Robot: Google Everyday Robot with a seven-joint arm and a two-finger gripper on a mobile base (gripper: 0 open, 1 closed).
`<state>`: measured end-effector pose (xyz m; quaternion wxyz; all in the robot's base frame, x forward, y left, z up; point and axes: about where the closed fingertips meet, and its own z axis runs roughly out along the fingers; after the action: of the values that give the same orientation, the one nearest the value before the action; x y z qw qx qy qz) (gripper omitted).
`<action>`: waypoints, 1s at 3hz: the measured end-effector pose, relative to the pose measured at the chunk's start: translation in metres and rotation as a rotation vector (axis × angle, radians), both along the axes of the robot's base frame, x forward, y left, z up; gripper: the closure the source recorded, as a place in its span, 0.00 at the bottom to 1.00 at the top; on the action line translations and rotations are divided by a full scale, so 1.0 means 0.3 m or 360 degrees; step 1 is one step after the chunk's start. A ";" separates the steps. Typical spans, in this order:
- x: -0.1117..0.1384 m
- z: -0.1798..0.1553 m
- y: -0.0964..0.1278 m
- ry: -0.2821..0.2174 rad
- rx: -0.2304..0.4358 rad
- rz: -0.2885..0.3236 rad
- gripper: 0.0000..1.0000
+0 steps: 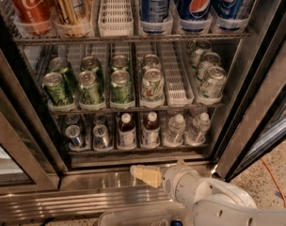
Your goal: Pick blue plastic bottle from bottom shelf of fridge
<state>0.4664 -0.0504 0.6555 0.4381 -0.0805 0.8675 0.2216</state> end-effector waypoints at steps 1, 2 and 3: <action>0.016 -0.067 0.044 -0.0074 -0.0027 0.0026 0.00; 0.070 -0.151 0.120 -0.0140 -0.0089 0.0078 0.00; 0.140 -0.222 0.195 -0.0205 -0.0162 0.0114 0.00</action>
Offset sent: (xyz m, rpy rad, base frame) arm 0.0394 0.0709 -0.0880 -0.1237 -0.1383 0.1003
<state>0.5083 0.0081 0.5889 0.4801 -0.1478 0.8442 0.1871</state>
